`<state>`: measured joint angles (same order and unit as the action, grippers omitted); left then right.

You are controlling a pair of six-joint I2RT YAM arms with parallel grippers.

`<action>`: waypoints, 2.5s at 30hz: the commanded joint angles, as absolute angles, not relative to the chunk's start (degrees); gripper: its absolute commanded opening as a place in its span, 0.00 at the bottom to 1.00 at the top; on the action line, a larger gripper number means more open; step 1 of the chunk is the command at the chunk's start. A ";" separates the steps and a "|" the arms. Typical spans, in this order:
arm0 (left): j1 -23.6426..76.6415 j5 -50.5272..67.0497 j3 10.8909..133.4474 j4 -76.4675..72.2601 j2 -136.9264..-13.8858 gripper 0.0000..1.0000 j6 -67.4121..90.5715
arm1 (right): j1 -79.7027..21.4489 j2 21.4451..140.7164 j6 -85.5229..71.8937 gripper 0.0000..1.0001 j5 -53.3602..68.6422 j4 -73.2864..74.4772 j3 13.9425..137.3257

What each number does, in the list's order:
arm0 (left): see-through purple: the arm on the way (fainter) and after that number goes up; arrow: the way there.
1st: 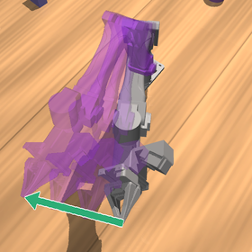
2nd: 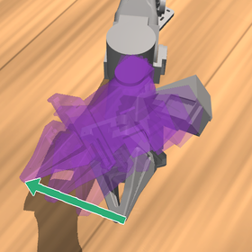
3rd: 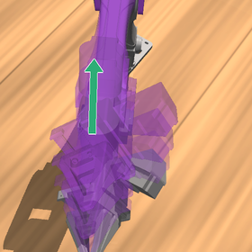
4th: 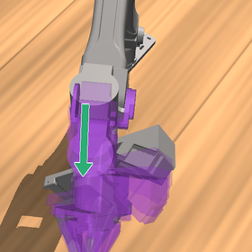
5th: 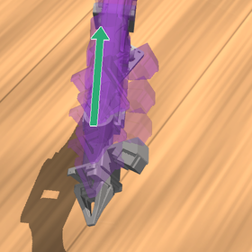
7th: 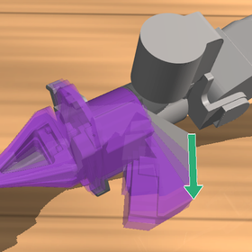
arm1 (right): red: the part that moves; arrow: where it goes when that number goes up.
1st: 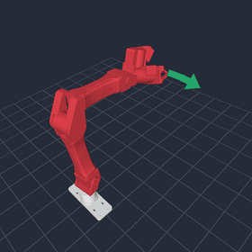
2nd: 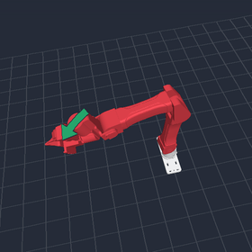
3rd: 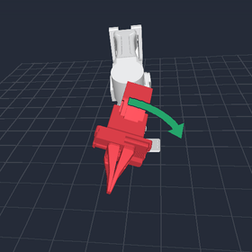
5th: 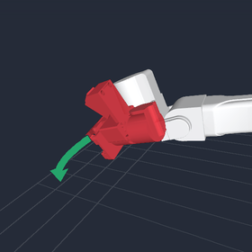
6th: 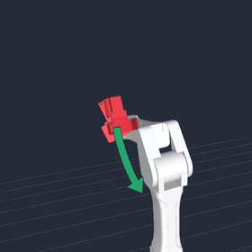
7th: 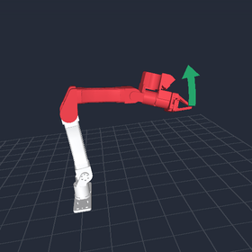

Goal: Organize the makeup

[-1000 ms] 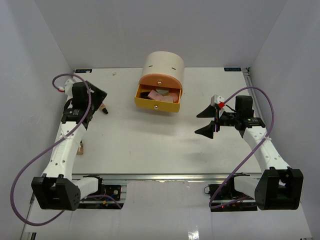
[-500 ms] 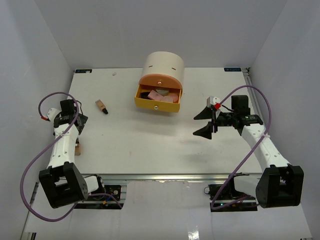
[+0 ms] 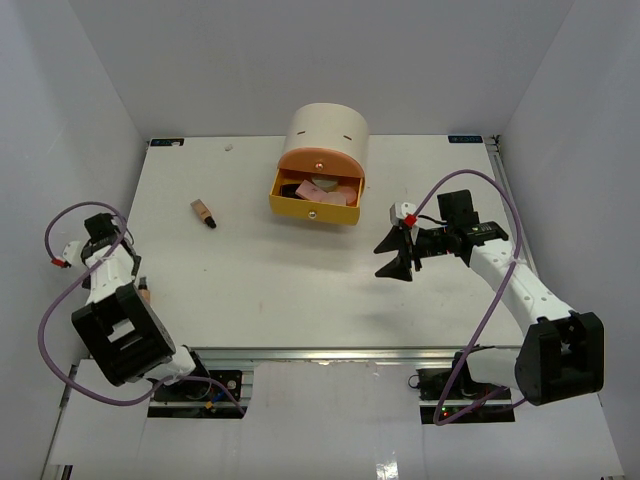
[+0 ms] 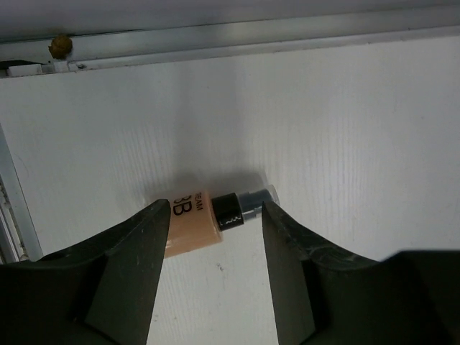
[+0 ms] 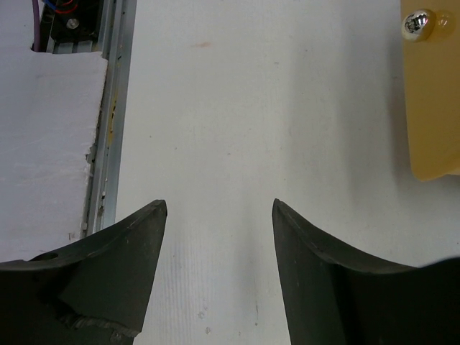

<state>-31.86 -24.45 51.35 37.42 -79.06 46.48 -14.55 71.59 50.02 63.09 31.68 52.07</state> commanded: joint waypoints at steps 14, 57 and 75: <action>-37.97 -22.08 49.07 32.89 -91.23 0.63 48.16 | -14.50 69.11 51.59 0.69 63.38 33.04 52.92; -37.88 -11.34 47.55 30.53 -91.14 0.66 46.61 | -38.00 114.11 50.74 0.54 2.75 18.00 98.66; -37.43 -10.08 47.37 30.15 -90.18 0.66 45.87 | -38.37 114.92 107.11 0.60 8.79 28.23 90.39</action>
<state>-38.13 -16.03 49.04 30.64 -89.58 44.93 -38.97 111.55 95.30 8.89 29.85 85.03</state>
